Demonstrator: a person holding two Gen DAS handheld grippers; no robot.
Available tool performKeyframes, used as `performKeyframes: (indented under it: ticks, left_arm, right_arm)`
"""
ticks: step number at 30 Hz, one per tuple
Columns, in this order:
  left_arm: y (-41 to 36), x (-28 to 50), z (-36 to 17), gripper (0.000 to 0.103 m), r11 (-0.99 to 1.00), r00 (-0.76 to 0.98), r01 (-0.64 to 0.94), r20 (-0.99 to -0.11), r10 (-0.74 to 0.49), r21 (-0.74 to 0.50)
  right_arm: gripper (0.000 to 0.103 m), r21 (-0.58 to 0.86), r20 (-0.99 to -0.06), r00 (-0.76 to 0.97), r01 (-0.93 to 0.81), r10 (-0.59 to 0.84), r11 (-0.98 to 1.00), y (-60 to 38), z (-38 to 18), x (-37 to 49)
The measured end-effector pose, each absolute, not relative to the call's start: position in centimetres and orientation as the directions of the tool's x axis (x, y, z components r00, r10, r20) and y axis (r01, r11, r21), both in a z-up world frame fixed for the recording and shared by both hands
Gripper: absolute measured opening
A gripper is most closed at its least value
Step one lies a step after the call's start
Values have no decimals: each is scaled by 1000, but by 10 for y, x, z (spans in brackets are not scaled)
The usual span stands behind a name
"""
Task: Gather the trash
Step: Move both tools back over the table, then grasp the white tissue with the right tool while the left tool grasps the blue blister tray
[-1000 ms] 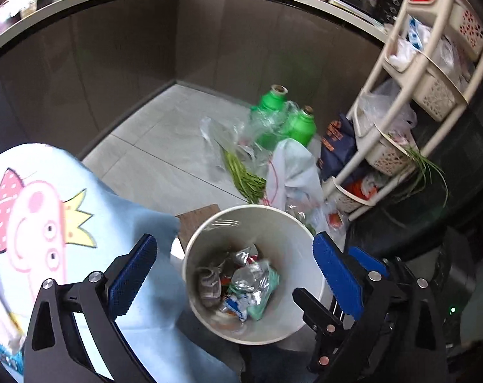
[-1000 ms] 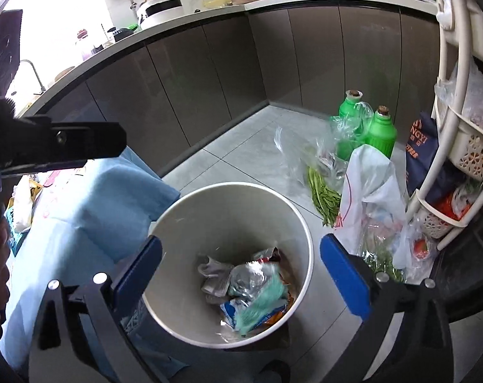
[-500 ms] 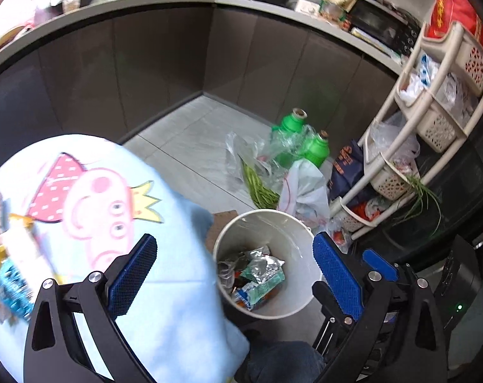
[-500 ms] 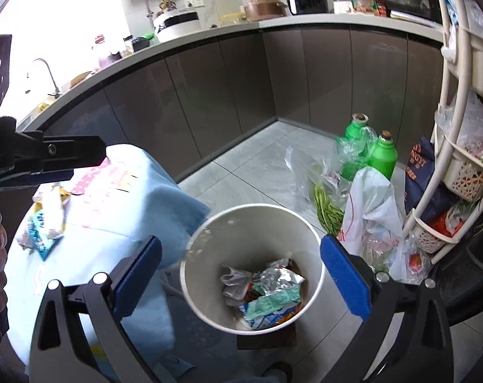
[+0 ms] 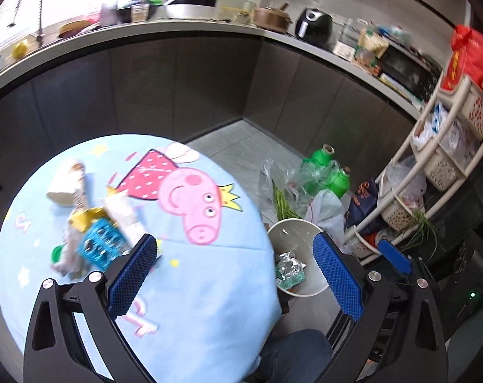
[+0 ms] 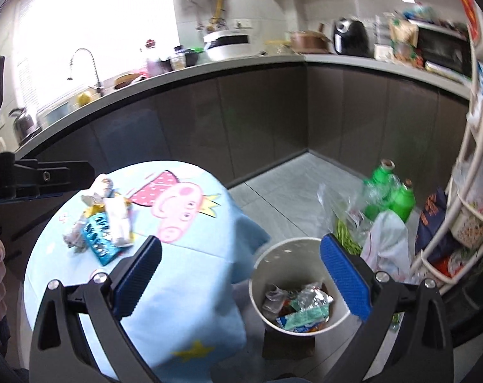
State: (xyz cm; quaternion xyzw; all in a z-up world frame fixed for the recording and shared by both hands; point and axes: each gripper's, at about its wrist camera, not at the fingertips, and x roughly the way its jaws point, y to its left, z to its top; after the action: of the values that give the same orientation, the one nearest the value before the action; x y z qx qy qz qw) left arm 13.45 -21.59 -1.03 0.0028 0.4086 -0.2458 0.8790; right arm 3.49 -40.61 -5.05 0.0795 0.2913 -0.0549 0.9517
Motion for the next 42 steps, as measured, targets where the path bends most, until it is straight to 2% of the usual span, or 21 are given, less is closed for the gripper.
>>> performKeyframes:
  ticks: [6, 13, 28, 29, 33, 35, 37, 42]
  left_arm:
    - [-165, 126, 2, 94, 910, 601, 370, -699, -386, -185]
    - [-105, 122, 0, 94, 947, 651, 276, -693, -310, -165]
    - [17, 164, -45, 94, 983, 630, 71, -756, -178, -172]
    - [22, 165, -47, 94, 982, 628, 70, -757, -181, -177]
    - [28, 169, -55, 94, 977, 614, 88, -762, -206, -192]
    - [25, 171, -60, 93, 975, 601, 113, -768, -221, -192]
    - [20, 173, -65, 93, 972, 587, 137, -774, -235, -191]
    - [8, 183, -77, 81, 962, 545, 178, -793, -273, -209]
  right_arm:
    - [99, 103, -555, 832, 65, 3, 992, -366, -35, 41]
    - [100, 137, -593, 800, -14, 94, 990, -323, -39, 66]
    - [99, 173, -708, 658, -188, 255, 967, -240, -82, 138]
    - [98, 168, -716, 650, -194, 255, 966, -236, -86, 147]
    - [75, 165, -746, 618, -186, 246, 968, -230, -100, 175]
    - [69, 181, -758, 601, -176, 252, 967, -230, -109, 190]
    - [65, 201, -764, 589, -170, 263, 965, -230, -115, 200]
    - [59, 209, -780, 567, -162, 265, 964, -227, -131, 222]
